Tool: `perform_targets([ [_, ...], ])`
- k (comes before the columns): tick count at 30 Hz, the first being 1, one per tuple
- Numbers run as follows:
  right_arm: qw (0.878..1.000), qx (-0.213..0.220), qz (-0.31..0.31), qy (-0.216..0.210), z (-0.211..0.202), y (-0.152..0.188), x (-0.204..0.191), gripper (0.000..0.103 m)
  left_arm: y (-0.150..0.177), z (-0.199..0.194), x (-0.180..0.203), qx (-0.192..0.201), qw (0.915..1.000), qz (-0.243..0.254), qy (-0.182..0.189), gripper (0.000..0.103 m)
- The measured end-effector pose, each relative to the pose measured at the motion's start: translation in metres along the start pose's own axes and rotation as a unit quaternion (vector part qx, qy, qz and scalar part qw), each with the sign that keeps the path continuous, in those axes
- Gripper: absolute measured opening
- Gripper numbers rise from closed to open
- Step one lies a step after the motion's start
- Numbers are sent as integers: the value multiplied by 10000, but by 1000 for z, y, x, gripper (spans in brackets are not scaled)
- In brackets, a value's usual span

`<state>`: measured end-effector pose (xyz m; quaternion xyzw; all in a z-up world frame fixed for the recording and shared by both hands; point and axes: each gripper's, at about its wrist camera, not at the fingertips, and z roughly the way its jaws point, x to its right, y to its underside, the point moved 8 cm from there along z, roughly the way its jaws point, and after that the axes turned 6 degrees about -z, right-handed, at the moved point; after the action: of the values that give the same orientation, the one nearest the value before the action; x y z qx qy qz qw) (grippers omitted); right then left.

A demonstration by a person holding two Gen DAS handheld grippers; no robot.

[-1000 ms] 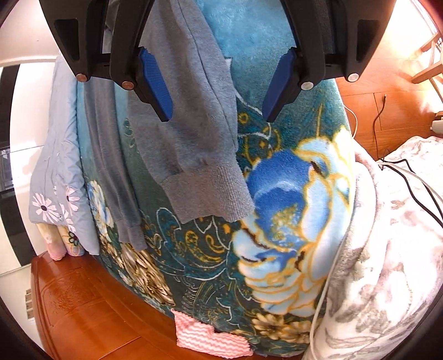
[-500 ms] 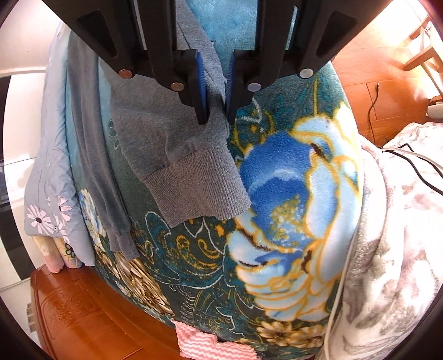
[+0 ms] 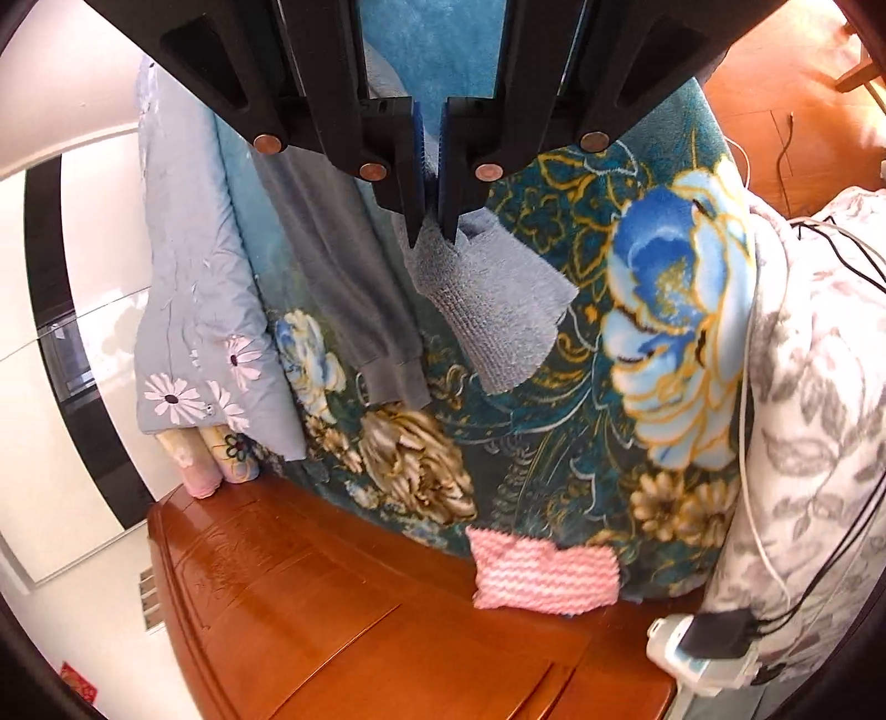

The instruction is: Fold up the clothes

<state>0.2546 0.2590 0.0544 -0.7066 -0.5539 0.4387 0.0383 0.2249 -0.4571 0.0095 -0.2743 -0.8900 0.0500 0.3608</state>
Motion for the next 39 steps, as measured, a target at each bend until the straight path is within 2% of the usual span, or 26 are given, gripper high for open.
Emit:
perform_targets([
  [3,9999,82,-8,-118,-14,-3,-9,11,-3,-13,-2,86,9999,106,-71,4],
  [7,9997,-58,-16,-223,-25,11,-16,11,-4,-19,-16,82,9994,130,-311,4],
  [11,9994,-166,-23,-290,-6,2,-22,11,-9,-3,-5,-41,9976,200,-663,4],
  [14,9994,-203,55,-266,22,-17,-20,11,-17,24,9,-216,9933,156,-1128,4],
  [19,9994,-270,149,-163,66,-55,-15,11,-32,71,36,-409,9868,-203,-1551,4],
  [26,9984,-516,18,229,129,-101,-8,11,-55,159,97,-593,9781,412,-1952,4],
  [31,9962,-689,206,498,177,-126,11,11,-72,223,141,-723,9683,869,-2229,4],
  [33,9942,-821,305,628,196,-130,21,11,-73,246,147,-802,9721,909,-2006,5],
  [35,9920,-943,378,753,211,-131,30,11,-74,265,149,-839,9710,1082,-1957,8],
  [37,9899,-1060,388,854,224,-130,36,11,-71,280,148,-967,9759,1070,-1641,9],
  [38,9889,-1101,361,931,229,-130,39,11,-69,284,147,-1063,9785,998,-1457,17],
  [39,9881,-1145,322,976,235,-129,41,11,-68,285,145,-1116,9811,924,-1285,32],
])
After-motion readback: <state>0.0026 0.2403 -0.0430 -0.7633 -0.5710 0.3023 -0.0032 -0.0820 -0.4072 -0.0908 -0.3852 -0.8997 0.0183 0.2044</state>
